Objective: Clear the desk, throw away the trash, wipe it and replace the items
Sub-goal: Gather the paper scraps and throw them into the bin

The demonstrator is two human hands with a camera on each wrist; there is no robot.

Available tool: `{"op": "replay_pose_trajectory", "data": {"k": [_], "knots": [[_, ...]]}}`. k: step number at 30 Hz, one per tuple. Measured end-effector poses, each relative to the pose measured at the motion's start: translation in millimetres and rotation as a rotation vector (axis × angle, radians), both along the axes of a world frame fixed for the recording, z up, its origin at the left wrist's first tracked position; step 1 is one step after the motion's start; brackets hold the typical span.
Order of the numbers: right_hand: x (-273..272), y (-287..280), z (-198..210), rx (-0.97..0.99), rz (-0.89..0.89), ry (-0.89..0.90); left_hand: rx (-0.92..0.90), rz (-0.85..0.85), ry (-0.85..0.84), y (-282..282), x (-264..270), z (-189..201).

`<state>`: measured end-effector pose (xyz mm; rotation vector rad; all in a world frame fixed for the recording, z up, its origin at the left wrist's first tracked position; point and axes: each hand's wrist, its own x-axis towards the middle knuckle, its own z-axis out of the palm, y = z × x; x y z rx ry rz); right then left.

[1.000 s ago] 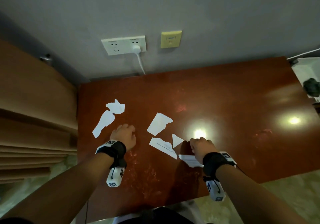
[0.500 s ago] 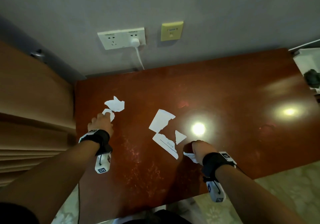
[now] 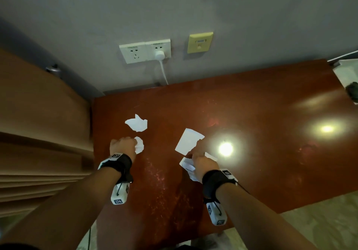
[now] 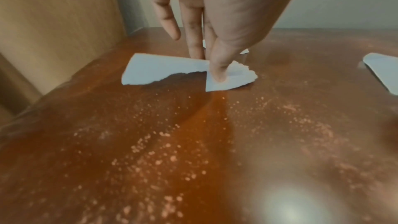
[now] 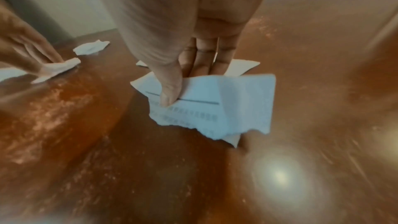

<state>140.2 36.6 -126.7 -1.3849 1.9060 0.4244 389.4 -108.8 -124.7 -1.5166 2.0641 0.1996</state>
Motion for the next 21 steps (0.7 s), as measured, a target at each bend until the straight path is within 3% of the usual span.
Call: {"op": "replay_pose_trajectory", "data": {"k": [5, 9, 14, 18, 21], "knots": [[0, 2, -5, -0.051, 0.029, 0.078, 0.007, 0.002, 0.062, -3, 5, -3], [5, -1, 4, 0.063, 0.092, 0.051, 0.052, 0.104, 0.161, -8, 7, -7], [-28, 5, 20, -0.033, -0.108, 0.081, 0.098, 0.161, 0.228, -16, 6, -11], [-47, 7, 20, -0.026, -0.202, 0.105, 0.093, 0.129, 0.202, -17, 8, -12], [-49, 5, 14, 0.013, -0.165, 0.121, 0.067, 0.062, 0.103, -16, 5, -6]]}}
